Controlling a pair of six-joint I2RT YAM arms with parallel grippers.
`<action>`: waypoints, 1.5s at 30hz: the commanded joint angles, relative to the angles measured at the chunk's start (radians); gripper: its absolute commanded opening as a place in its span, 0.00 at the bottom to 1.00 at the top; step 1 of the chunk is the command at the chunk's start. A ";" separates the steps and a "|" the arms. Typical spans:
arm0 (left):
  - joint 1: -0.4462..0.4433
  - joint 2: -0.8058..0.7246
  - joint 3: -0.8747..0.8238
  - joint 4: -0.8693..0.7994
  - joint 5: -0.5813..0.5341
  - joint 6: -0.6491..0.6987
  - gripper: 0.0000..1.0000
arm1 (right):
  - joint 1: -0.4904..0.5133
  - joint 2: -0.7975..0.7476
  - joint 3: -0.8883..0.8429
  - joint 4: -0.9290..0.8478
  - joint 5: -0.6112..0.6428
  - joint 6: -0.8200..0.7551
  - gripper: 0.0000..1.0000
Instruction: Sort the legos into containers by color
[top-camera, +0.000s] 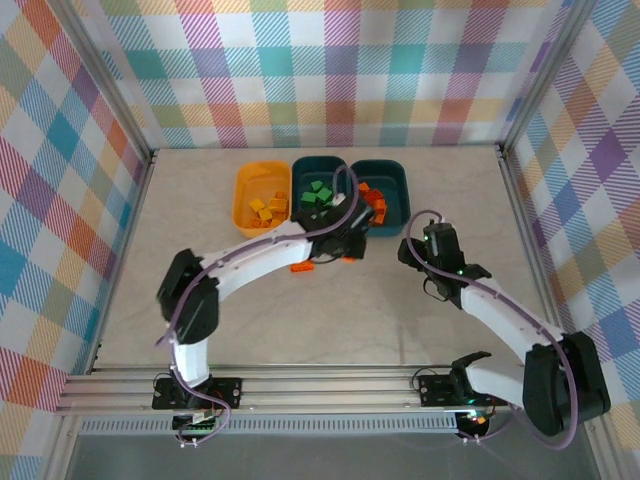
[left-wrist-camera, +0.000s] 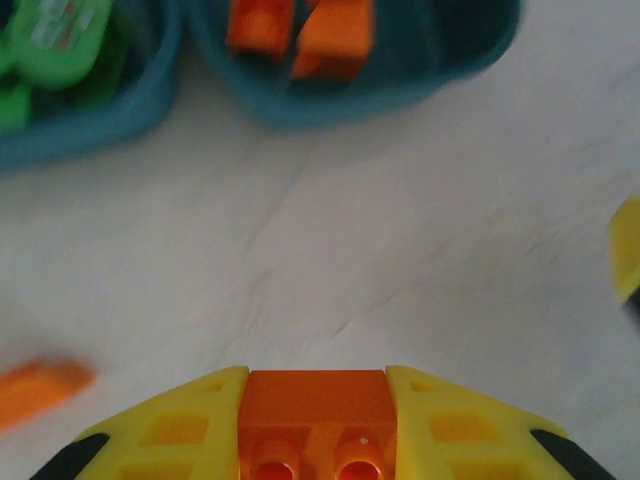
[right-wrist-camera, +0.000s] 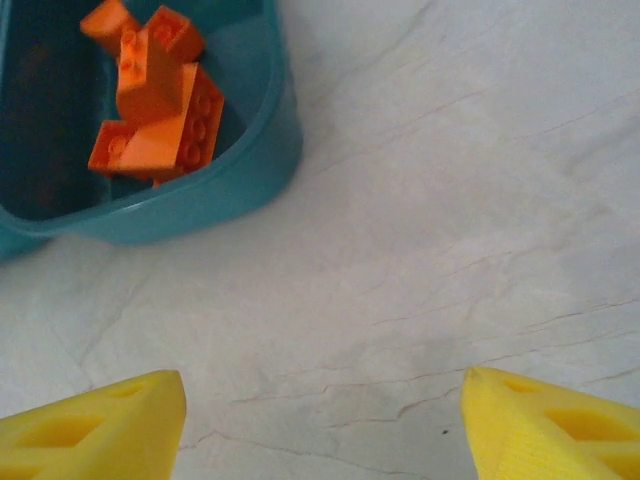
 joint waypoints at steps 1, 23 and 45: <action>0.046 0.168 0.204 -0.071 0.018 0.083 0.12 | 0.004 -0.068 -0.049 0.100 0.108 0.051 0.74; 0.174 0.567 0.734 -0.066 0.218 0.086 0.42 | 0.004 -0.010 -0.039 0.129 0.043 0.063 0.76; 0.181 -0.096 -0.287 0.014 -0.036 -0.072 1.00 | 0.005 0.028 -0.036 0.156 -0.008 0.059 0.79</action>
